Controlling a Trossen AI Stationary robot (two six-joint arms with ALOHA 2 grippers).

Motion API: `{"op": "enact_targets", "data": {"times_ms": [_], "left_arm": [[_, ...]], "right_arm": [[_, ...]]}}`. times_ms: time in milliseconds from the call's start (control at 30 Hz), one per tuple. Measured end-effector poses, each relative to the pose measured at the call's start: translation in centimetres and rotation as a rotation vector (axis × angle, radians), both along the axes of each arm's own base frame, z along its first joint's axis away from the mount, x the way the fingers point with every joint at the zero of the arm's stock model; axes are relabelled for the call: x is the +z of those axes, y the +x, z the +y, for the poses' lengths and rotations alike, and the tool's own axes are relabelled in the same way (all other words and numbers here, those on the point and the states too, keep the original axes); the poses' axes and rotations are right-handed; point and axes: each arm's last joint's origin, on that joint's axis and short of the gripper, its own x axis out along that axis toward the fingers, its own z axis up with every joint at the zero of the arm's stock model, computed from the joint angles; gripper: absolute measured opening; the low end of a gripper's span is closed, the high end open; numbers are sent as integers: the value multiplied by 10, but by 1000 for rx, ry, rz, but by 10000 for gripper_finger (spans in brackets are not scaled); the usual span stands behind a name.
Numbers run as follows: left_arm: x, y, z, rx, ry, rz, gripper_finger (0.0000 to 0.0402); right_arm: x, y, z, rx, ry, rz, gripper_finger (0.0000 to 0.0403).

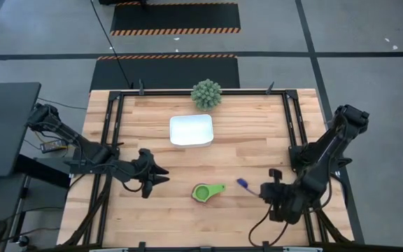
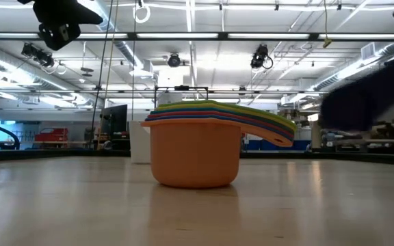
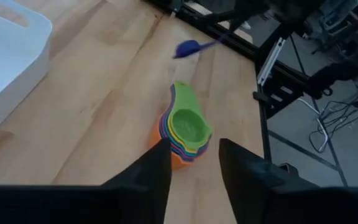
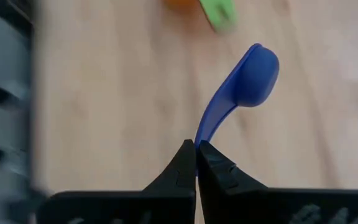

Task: Nest measuring cups in basket
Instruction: Stack the dark blue measuring cup into the green measuring cup

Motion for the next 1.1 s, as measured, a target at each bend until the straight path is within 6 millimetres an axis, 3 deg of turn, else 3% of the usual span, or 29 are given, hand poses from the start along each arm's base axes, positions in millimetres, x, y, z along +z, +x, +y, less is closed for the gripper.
{"op": "enact_targets", "data": {"times_ms": [267,433,733,1100], "left_arm": [[-1,0,-1,-45,-20,16,160],[-1,0,-2,-63,-19,20,160],[-1,0,-1,-24,2,12,161],[0,0,-2,-55,-32,13,160]], "right_arm": [[49,20,-16,-118,358,-281,2],[65,34,-30,-56,550,-318,2],[34,77,-60,8,866,-422,2],[-32,99,-106,-3,1101,-446,2]]}}
